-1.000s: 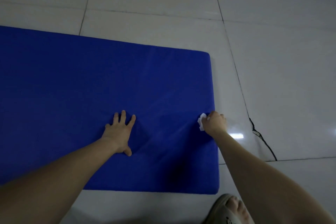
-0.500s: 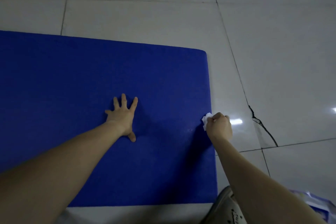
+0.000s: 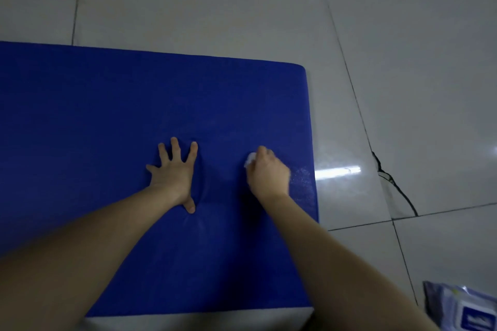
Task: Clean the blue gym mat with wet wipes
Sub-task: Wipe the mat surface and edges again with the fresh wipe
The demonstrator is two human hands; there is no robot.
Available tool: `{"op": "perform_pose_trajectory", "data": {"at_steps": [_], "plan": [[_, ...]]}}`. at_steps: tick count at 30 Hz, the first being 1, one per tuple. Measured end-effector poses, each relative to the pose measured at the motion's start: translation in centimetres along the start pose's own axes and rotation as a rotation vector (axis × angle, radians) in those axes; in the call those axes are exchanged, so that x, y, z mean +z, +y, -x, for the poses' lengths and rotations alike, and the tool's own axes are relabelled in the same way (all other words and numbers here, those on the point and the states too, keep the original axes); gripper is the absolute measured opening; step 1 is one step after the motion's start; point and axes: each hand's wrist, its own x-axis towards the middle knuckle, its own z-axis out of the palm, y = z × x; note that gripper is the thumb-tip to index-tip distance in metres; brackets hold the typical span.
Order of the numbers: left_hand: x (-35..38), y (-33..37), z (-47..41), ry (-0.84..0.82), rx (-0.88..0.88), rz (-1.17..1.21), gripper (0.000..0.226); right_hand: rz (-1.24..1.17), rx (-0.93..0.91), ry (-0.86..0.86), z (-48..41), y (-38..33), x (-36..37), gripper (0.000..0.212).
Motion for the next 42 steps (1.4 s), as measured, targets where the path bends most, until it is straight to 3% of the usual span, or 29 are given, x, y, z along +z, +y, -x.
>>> {"op": "perform_pose_trajectory", "data": {"at_steps": [5, 9, 13, 17, 21, 29, 34, 38, 42], "plan": [[0.0, 0.0, 0.0, 0.019, 0.009, 0.016, 0.174, -0.05, 0.307, 0.038, -1.0, 9.7, -3.6, 0.019], [0.2, -0.4, 0.0, 0.036, 0.012, 0.029, 0.174, -0.109, 0.357, 0.049, -1.6, 9.3, -3.6, 0.016], [0.2, -0.4, 0.1, 0.025, 0.0, 0.015, 0.173, -0.116, 0.248, 0.054, -2.2, 3.3, -1.5, 0.016], [0.1, 0.1, -0.2, 0.006, -0.01, -0.028, 0.172, -0.177, 0.046, -0.087, -2.5, -3.3, 0.8, 0.019], [0.1, 0.1, -0.1, 0.006, -0.013, -0.046, 0.171, -0.153, -0.101, -0.177, -3.3, -4.7, 0.9, 0.017], [0.0, 0.1, 0.0, 0.007, -0.003, -0.015, 0.174, -0.12, 0.244, 0.033, -4.9, 8.5, -4.2, 0.015], [0.1, 0.1, -0.2, 0.004, -0.012, -0.01, 0.174, -0.175, 0.376, 0.111, -4.7, 9.8, -3.9, 0.016], [0.2, 0.1, -0.2, 0.007, -0.018, -0.025, 0.174, -0.176, 0.271, 0.103, -5.5, 4.0, -2.2, 0.019], [0.2, 0.1, -0.3, 0.002, -0.015, -0.051, 0.173, -0.173, -0.063, -0.08, -5.4, -3.8, 0.3, 0.023]]}}
